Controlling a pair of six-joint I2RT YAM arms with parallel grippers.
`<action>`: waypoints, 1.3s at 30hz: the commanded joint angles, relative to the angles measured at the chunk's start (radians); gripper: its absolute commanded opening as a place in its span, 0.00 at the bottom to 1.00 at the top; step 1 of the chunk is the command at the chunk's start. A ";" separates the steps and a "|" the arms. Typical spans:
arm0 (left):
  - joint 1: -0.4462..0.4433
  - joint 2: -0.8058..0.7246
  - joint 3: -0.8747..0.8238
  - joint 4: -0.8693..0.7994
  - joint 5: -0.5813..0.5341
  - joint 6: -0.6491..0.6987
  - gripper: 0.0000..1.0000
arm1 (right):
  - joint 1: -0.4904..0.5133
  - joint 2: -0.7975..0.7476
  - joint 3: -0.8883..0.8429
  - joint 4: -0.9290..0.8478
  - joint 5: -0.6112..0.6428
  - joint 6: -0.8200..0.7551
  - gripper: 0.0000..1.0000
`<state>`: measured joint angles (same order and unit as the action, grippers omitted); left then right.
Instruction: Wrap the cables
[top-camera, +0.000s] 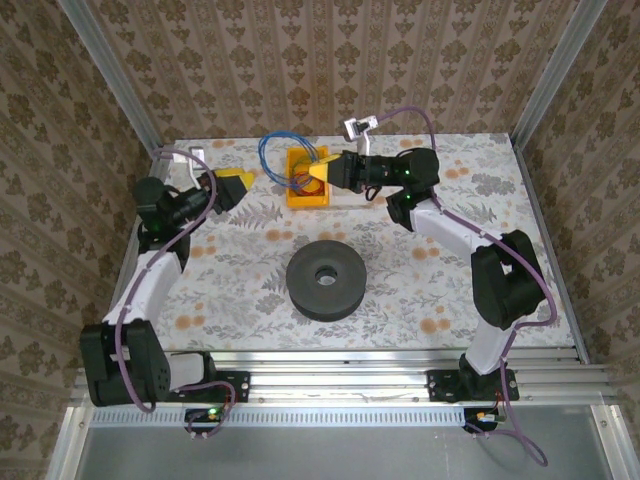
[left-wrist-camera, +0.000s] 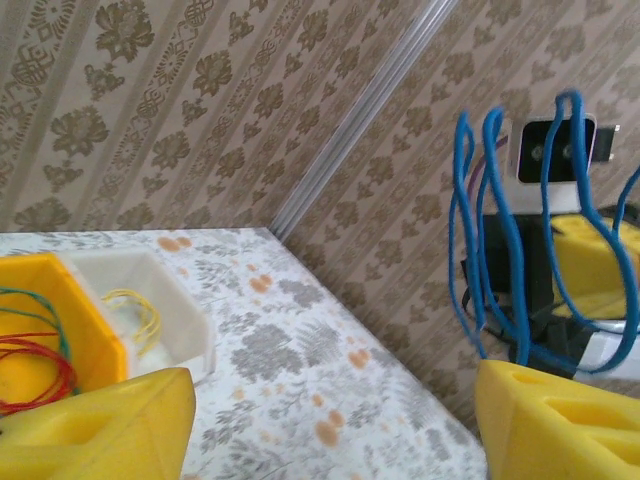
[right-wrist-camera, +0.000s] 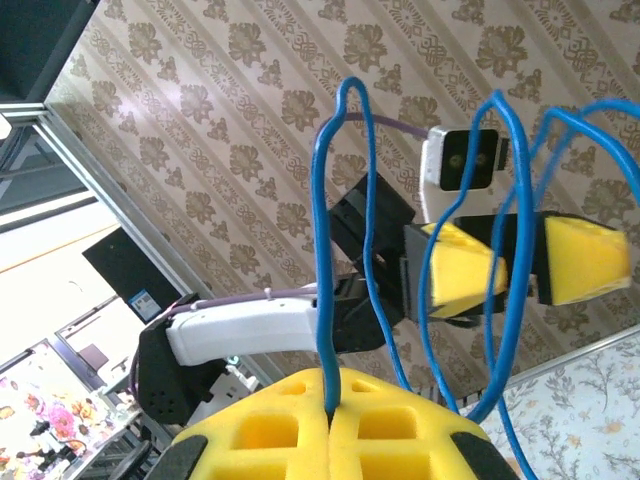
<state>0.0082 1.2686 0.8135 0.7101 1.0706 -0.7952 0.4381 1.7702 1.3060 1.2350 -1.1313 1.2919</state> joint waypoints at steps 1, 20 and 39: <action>-0.001 0.040 -0.012 0.321 0.044 -0.180 0.72 | 0.011 0.015 0.018 0.067 0.027 0.012 0.00; -0.062 0.011 0.030 0.128 0.042 -0.033 0.70 | 0.026 0.037 0.032 0.071 0.037 0.015 0.00; -0.062 0.011 0.034 0.104 0.040 -0.021 0.66 | 0.038 0.022 0.030 0.072 0.033 0.014 0.00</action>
<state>-0.0475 1.3014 0.8150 0.8055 1.1007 -0.8433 0.4698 1.8038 1.3060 1.2552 -1.1198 1.3067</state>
